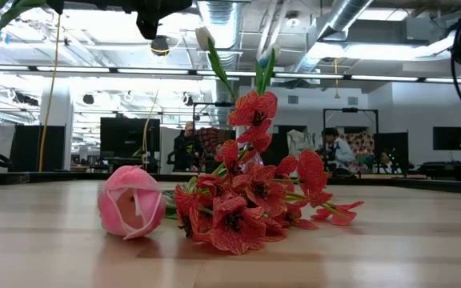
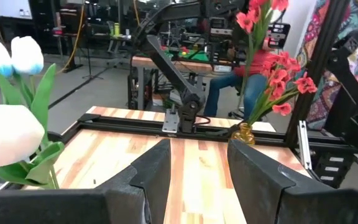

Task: Sort flowers into vase by color
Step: Put left orange flower bouquet into the yellow vase

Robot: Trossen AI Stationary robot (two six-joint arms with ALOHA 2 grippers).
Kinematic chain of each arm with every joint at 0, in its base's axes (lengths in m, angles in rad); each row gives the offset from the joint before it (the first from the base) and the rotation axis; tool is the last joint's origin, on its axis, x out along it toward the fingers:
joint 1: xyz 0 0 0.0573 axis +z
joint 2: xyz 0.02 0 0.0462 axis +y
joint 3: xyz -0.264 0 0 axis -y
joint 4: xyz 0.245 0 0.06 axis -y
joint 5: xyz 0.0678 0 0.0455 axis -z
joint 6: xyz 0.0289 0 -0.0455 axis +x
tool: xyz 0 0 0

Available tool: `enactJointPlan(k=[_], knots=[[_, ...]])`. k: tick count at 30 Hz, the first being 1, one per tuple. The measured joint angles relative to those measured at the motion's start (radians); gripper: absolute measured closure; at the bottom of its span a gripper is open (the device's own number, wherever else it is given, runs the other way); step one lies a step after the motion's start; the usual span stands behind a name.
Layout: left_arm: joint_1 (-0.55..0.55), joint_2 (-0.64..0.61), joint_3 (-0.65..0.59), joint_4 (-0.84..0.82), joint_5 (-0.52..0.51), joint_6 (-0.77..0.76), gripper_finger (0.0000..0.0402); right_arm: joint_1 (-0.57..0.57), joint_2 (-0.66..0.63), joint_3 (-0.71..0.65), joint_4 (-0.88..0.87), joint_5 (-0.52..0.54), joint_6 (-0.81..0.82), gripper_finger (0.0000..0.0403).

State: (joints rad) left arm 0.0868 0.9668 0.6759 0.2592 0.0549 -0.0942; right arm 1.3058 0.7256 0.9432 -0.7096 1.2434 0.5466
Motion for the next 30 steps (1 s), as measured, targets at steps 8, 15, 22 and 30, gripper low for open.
enactJointPlan(k=[8, 15, 22, 30], knots=[[0.000, 0.000, 0.000, 0.000, -0.018, -0.042, 0.0256, 0.060, 0.027, 0.000, -0.048, 0.017, 0.114, 0.0367], [0.000, 0.000, 0.000, 0.000, -0.018, -0.052, 0.0256, 0.062, 0.131, 0.000, -0.052, 0.042, 0.157, 0.0367], [0.000, 0.000, 0.000, 0.000, -0.018, -0.053, 0.0256, 0.062, 0.225, 0.000, -0.138, 0.073, 0.320, 0.0367], [0.000, 0.000, 0.000, 0.000, -0.018, -0.053, 0.0256, 0.062, 0.281, 0.000, -0.243, 0.103, 0.497, 0.0366]])
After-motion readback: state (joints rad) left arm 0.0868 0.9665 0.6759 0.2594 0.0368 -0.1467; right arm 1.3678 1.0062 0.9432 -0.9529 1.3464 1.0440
